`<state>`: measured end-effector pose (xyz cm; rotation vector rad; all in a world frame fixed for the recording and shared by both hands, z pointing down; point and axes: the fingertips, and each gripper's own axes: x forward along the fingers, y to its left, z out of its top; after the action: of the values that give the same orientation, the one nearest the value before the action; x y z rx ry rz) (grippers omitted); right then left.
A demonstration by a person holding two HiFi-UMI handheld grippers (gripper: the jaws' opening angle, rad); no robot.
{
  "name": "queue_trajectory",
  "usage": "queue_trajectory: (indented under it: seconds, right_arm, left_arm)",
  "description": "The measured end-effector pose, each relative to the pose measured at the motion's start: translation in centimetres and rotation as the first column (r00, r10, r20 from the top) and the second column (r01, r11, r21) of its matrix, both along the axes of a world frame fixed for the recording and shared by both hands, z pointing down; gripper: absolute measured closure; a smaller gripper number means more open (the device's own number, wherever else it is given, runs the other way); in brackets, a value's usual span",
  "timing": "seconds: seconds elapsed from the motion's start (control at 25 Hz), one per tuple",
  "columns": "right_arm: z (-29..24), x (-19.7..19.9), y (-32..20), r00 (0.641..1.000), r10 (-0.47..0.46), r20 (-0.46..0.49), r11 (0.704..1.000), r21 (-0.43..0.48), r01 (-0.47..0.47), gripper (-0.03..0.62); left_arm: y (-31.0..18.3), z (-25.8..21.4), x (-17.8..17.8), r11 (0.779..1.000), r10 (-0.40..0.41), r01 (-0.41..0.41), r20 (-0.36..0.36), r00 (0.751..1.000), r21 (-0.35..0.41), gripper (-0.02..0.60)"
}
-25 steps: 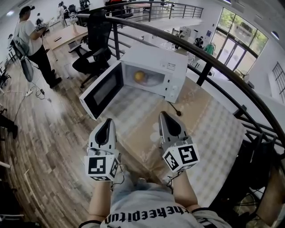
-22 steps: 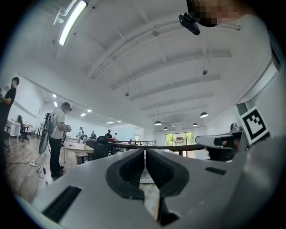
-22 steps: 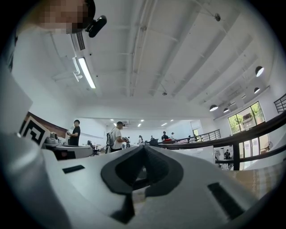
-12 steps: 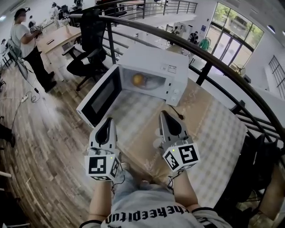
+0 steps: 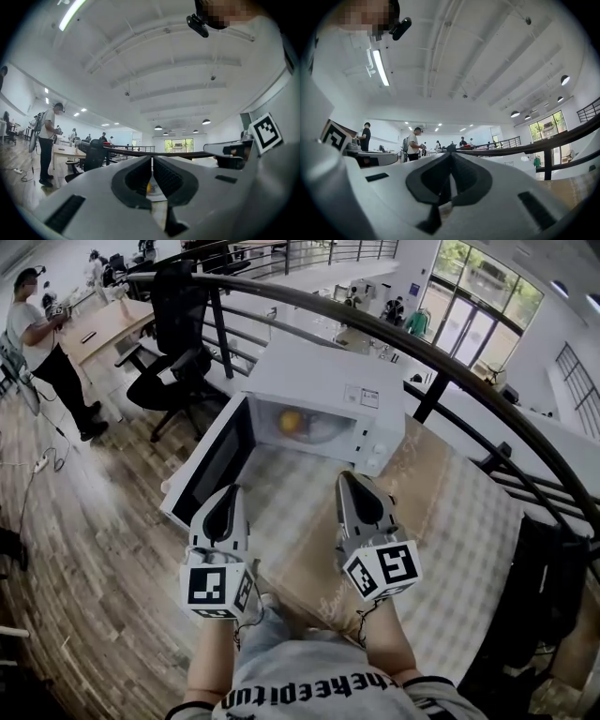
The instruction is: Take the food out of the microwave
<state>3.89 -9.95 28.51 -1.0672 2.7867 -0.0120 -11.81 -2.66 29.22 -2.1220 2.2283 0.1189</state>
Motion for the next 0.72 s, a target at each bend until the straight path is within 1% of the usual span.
queue_trajectory:
  seconds: [0.36,0.72]
  right_arm:
    - [0.0,-3.5,-3.6,0.999,0.038,0.000,0.999,-0.007,-0.038,0.589]
    - [0.9,-5.6,-6.4,0.996,0.090,-0.015,0.996,-0.019,-0.090,0.589]
  left_arm:
    - [-4.4,0.0,-3.2,0.999,0.053,-0.053,0.003,0.999,-0.006,0.569]
    - [-8.3,1.1,-4.6,0.991,0.132,-0.131,0.004,0.991,-0.029,0.569]
